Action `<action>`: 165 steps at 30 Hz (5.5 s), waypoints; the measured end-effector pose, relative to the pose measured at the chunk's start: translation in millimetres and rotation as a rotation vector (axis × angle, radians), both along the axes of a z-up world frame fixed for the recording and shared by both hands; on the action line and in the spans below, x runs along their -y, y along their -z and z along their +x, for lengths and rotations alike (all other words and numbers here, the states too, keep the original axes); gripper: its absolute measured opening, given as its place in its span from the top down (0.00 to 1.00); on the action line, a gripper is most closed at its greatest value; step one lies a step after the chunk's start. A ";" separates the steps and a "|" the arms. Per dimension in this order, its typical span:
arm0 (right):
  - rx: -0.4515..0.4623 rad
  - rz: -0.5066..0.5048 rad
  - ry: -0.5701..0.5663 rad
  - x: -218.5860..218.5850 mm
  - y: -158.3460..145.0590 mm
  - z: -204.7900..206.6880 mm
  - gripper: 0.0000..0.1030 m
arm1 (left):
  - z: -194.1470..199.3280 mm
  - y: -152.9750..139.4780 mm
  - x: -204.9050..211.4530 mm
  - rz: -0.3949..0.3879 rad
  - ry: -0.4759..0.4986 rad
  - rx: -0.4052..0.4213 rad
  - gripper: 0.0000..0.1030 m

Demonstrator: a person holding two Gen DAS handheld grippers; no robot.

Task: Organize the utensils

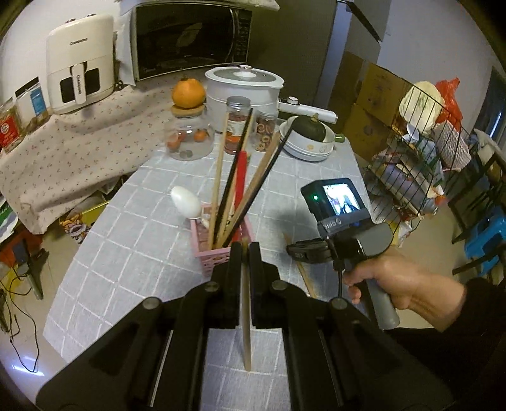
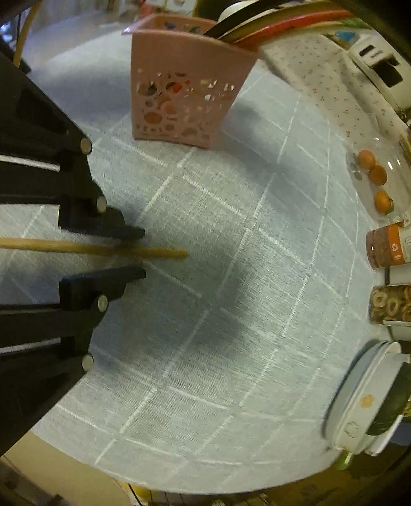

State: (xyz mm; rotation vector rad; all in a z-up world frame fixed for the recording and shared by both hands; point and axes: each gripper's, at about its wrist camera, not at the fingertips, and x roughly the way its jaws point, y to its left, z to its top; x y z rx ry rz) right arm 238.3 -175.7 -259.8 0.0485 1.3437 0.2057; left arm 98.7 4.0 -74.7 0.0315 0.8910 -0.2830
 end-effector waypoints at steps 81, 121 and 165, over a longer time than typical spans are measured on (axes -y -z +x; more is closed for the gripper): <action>0.698 0.340 -0.049 20.2 -247.7 -117.1 0.95 | 50.1 -38.6 -34.8 -0.115 -0.263 0.304 0.75; 0.571 0.171 -0.172 -87.4 -212.1 -48.1 0.94 | 6.4 -3.7 -71.1 -0.056 -0.327 -0.009 0.33; 0.732 -0.053 -0.022 23.1 -257.1 -200.5 0.00 | -77.9 -68.9 12.6 0.118 -0.311 0.233 0.01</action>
